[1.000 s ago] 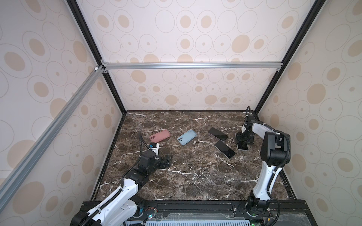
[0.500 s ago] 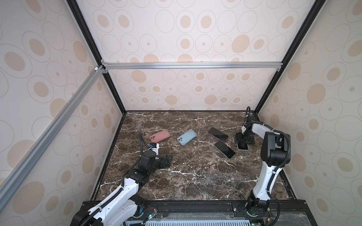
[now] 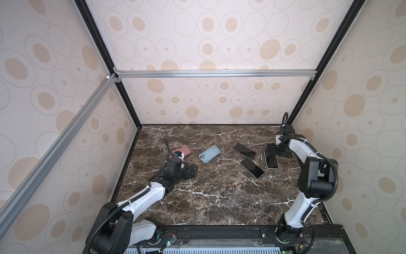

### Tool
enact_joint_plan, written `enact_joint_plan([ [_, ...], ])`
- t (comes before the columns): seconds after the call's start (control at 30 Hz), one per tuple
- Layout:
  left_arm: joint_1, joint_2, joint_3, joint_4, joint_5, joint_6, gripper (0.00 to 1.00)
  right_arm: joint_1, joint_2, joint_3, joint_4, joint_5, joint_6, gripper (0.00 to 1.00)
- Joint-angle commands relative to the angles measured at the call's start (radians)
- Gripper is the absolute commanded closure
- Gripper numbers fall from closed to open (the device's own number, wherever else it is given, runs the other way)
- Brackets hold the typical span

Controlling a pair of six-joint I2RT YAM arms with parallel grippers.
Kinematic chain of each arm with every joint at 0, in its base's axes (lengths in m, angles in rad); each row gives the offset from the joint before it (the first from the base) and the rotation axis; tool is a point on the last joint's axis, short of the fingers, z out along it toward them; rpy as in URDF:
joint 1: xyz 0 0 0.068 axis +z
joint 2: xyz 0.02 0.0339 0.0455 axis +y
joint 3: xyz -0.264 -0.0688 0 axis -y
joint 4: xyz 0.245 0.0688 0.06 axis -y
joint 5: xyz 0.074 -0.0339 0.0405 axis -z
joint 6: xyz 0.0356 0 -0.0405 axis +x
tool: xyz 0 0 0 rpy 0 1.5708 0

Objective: Put the phone into the phone case
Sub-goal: 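Set down the cased phone with the right gripper while the left reaches out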

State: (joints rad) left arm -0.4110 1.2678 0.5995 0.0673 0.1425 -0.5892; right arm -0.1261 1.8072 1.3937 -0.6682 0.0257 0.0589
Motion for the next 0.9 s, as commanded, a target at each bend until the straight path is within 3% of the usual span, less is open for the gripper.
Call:
enact_joint_plan([
  [0.0,0.007,0.091,0.099,0.032,-0.043,-0.008,0.08,0.033,-0.100,-0.084,0.047,-0.085,0.006,0.06],
  [0.17,0.003,0.241,0.215,0.010,-0.080,-0.022,0.18,0.099,-0.210,-0.173,0.117,-0.153,0.025,0.09],
  [0.33,-0.016,0.349,0.308,-0.003,-0.120,-0.033,0.20,0.141,-0.256,-0.225,0.150,-0.272,0.026,0.13],
  [0.87,-0.095,0.644,0.552,-0.151,-0.247,-0.071,0.26,0.228,-0.367,-0.324,0.196,-0.347,0.041,0.17],
])
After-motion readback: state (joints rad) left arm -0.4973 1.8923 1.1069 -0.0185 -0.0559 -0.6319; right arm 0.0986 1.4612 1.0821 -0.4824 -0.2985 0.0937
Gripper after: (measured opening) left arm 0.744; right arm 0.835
